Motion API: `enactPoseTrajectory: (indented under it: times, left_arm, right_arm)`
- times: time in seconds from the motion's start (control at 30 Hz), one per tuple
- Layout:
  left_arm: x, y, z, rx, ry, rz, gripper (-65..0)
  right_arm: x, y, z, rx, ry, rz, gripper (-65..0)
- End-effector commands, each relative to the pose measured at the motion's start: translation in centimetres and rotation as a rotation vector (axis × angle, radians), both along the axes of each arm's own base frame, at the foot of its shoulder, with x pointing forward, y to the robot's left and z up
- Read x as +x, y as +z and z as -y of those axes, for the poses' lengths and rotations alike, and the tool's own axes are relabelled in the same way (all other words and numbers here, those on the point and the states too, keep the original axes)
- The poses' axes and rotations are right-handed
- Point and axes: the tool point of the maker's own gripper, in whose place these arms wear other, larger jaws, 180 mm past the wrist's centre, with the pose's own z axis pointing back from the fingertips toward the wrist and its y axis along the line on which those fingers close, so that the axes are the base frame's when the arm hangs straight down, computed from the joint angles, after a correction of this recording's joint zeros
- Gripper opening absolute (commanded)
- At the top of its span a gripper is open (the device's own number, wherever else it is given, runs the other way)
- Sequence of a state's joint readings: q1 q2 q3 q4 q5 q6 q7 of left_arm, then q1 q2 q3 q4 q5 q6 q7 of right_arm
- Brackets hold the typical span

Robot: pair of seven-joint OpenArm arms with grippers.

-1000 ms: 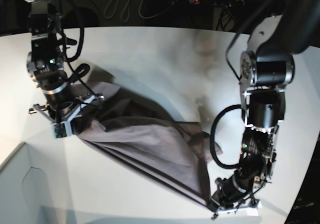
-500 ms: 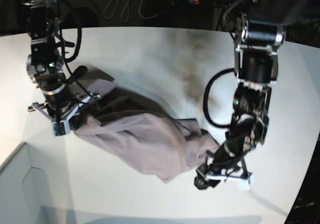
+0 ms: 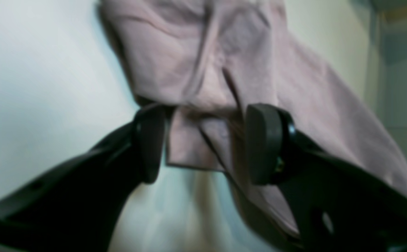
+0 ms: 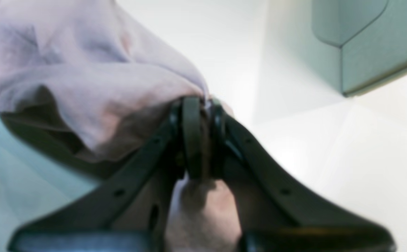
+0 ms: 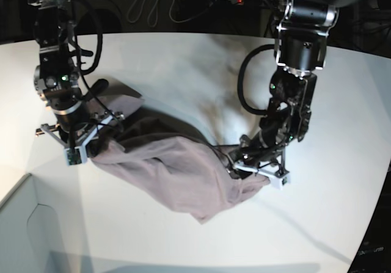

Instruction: Layout the t-shirt on the table in an organized manner, then fold the t-shirt properly

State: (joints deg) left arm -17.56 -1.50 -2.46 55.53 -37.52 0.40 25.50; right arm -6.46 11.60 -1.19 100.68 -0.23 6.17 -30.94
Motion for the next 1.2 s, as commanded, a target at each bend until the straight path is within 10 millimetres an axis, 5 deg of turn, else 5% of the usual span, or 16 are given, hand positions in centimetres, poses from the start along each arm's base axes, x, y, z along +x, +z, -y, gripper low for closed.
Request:
enactPoseTrajectory:
  times: [0.0,0.53,0.63,0.83,1.03,1.17]
  left_arm:
    - [1.9,2.2,0.1,0.009,-0.001,0.067,-29.8]
    - [2.2,0.0,0.6,0.068,-0.026,-0.004,-30.4]
    - [2.3,0.1,1.5,0.055,-0.034,-0.001,-38.4]
    - [2.4,0.3,1.8,0.051,-0.035,0.001,-64.3]
    - [2.7,1.1,2.8,0.062,-0.073,0.027,-65.0]
    - [2.5,3.6,3.6,0.066,-0.100,0.112,-65.0]
  right_arm:
    - [0.8,1.5,0.3,-0.008,-0.006,0.056,-65.0]
    - [0.7,1.3,0.5,-0.009,-0.011,0.047,-65.0]
    - [0.5,0.3,0.7,-0.009,-0.016,0.025,-65.0]
    - [0.4,-0.3,0.8,-0.009,-0.018,0.009,-65.0]
    - [0.6,-0.2,0.8,-0.009,-0.018,0.014,-65.0]
    - [0.6,-0.1,0.9,-0.009,-0.019,0.016,-65.0]
